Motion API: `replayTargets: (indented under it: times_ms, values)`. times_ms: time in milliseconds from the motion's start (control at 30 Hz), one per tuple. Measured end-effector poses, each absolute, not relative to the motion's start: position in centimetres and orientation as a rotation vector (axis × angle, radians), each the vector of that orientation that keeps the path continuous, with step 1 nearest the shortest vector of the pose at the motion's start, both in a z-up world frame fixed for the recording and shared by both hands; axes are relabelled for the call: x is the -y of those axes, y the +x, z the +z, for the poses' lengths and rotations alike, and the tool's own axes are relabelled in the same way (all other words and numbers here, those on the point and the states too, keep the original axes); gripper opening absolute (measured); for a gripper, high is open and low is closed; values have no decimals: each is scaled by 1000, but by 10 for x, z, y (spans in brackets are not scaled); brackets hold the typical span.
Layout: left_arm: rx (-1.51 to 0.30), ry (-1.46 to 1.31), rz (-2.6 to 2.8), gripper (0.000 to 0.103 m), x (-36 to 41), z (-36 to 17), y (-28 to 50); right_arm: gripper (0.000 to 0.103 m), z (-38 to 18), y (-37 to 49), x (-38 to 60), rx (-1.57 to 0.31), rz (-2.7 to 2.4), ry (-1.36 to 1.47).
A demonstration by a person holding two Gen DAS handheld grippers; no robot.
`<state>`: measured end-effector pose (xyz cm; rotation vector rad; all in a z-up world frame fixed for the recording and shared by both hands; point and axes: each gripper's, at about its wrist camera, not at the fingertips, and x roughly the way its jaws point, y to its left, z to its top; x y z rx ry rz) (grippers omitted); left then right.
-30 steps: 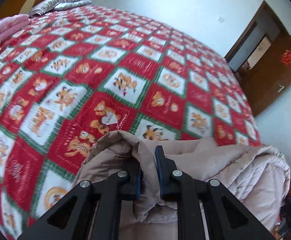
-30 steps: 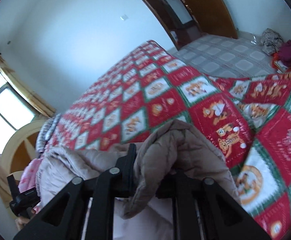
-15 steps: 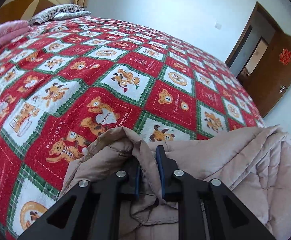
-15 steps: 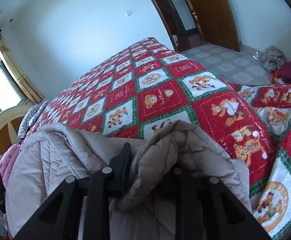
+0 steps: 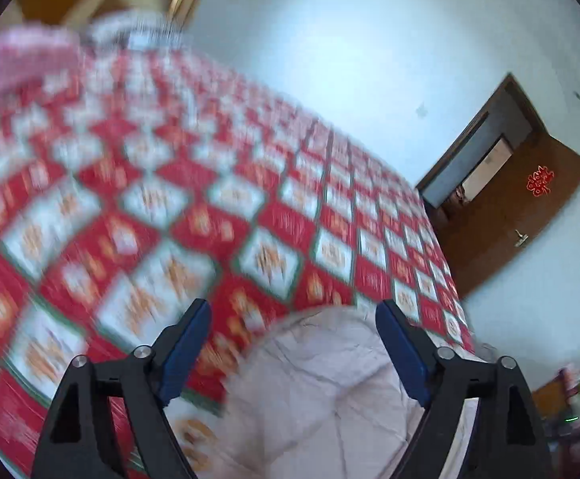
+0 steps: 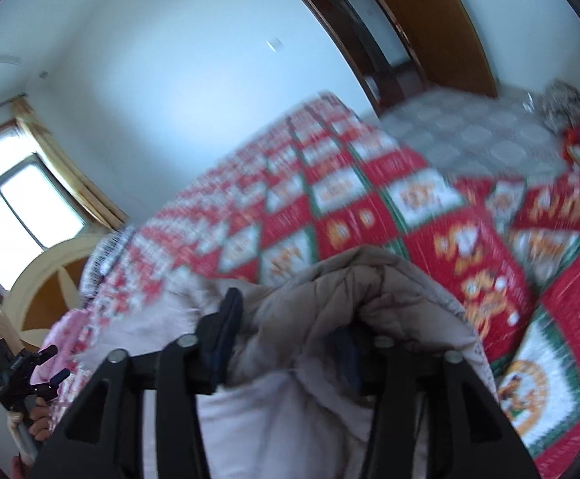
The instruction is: Fold large clothes
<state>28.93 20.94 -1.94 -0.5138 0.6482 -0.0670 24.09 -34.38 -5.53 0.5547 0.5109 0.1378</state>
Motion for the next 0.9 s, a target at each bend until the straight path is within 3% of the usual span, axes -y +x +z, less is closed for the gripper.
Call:
replayTargets:
  times_ms: [67, 100, 233, 267, 333, 367, 400, 633, 900]
  values:
    - [-623, -494, -80, 85, -201, -10, 284, 84, -27, 220, 332, -416, 88, 462]
    - [-622, -462, -91, 85, -189, -8, 283, 87, -18, 212, 324, -379, 67, 401]
    - [-665, -235, -130, 85, -119, -20, 290, 87, 3, 200, 283, -310, -11, 191]
    - [-671, -205, -142, 85, -107, -26, 290, 85, 2, 206, 273, -330, 10, 172]
    - [-695, -177, -185, 85, -70, -40, 297, 58, -7, 232, 252, -437, 95, 149]
    - [-703, -175, -203, 85, -64, -44, 299, 30, -13, 246, 243, -489, 105, 129]
    - [-710, -170, -224, 85, -47, -50, 305, 19, -21, 262, 234, -535, 109, 113]
    - [-768, -73, -175, 85, -3, -97, 326, 19, -106, 323, 197, -741, 143, 128]
    - [-748, -136, -171, 91, -9, -126, 329, 17, -128, 315, 212, -746, 182, 202]
